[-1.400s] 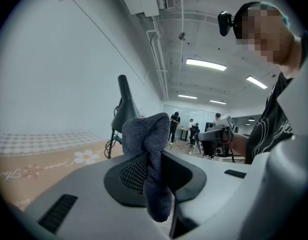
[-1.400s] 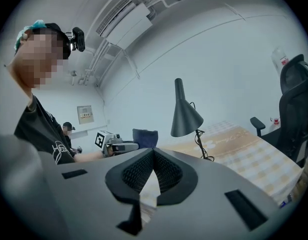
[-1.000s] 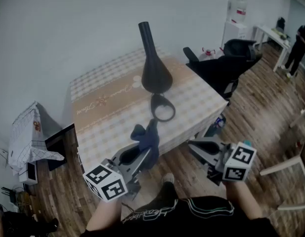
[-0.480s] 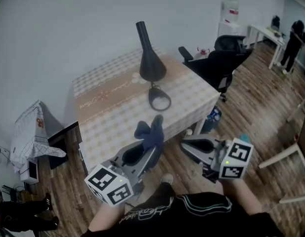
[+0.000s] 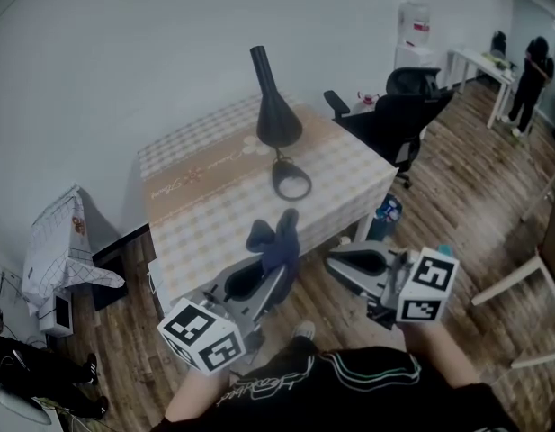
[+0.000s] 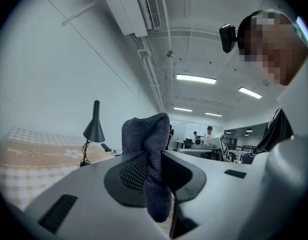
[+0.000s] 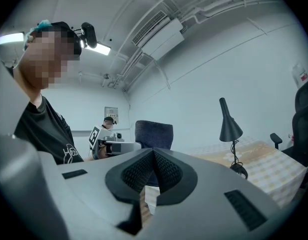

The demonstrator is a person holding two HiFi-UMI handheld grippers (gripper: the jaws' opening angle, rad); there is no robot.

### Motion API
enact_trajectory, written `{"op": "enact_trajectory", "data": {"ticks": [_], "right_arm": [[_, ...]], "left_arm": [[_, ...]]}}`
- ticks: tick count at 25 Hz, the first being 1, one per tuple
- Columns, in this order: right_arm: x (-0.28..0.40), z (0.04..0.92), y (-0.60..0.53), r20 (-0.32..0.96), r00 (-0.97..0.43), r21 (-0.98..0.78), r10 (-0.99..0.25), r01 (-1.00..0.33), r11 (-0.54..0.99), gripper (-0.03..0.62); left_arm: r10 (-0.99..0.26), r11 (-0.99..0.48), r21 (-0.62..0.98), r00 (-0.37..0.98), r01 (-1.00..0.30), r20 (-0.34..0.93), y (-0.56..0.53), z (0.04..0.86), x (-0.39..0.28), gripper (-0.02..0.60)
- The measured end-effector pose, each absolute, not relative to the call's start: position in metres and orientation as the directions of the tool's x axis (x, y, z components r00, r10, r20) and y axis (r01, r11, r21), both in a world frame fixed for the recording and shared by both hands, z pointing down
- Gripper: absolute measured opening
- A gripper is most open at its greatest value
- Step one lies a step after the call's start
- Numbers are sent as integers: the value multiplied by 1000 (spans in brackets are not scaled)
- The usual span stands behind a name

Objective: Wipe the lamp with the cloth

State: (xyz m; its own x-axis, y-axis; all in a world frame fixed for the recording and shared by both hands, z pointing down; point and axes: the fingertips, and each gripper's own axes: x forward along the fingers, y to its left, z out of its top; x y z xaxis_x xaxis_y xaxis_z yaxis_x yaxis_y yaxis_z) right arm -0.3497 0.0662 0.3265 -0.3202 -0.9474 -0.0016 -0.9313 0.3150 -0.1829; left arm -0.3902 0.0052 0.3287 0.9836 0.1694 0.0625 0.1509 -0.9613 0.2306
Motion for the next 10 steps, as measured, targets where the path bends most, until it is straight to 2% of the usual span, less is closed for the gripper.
{"op": "enact_trajectory", "data": {"ticks": [10], "right_arm": [[-362,327,70,2,-326,-180,-945,-930,321,10]], "left_arm": [[158,-960,242,986,142,50,9,331,-405,66]]}}
